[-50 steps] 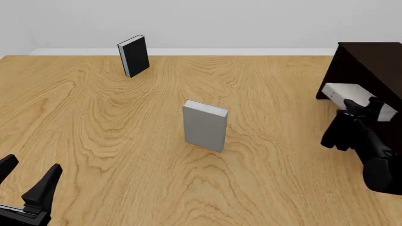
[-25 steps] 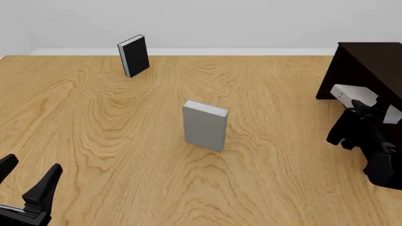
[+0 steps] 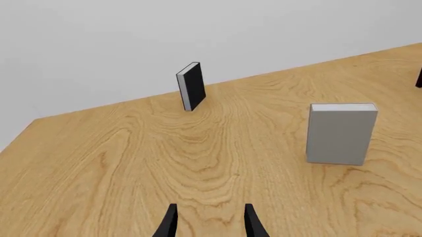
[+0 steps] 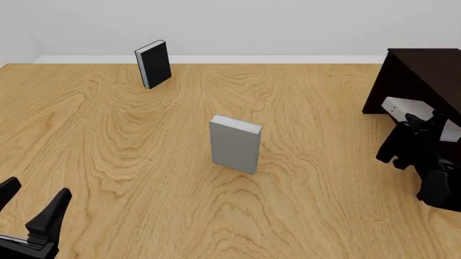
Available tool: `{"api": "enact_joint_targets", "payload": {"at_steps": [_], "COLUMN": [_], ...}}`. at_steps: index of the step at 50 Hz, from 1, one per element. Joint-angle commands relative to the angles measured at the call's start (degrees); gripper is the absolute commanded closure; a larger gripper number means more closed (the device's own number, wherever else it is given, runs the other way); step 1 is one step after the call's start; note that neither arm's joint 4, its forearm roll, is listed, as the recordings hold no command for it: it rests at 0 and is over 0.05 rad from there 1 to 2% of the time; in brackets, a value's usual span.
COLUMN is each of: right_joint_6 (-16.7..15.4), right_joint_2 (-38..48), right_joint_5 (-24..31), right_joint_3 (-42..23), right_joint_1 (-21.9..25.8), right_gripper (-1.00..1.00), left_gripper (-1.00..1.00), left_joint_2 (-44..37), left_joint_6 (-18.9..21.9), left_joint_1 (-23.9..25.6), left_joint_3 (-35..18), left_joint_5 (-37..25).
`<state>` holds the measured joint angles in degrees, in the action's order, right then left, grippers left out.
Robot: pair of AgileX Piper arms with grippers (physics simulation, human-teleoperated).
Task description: Pick up the book on the right and place it on the cabinet shelf.
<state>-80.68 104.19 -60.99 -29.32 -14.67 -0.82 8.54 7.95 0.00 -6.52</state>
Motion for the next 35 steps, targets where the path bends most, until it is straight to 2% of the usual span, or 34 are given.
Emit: {"api": "enact_joint_targets", "payload": {"at_steps": [1, 12, 24, 35], "right_joint_6": [1.08, 0.85, 2.69, 3.28], "right_joint_2": [0.8, 1.97, 2.57, 3.2], "right_joint_5": [-0.22, -1.28, 2.61, 3.79], "right_joint_3": [-1.36, -1.09, -3.1, -3.57], "right_joint_1": [-0.49, -1.49, -0.6, -0.6], "right_gripper": [1.0, 1.0, 1.0, 1.0], "left_gripper": [-1.0, -1.0, -1.0, -1.0], "left_joint_2": [0.38, 0.42, 0.34, 0.12], "left_joint_6": [-0.06, -0.21, -0.2, -0.29], "left_joint_1": [-0.1, -0.1, -0.22, -0.44], "left_joint_3": [0.0, 0.0, 0.0, 0.0], "left_joint_5": [-0.47, -0.6, -0.57, -0.38]}}
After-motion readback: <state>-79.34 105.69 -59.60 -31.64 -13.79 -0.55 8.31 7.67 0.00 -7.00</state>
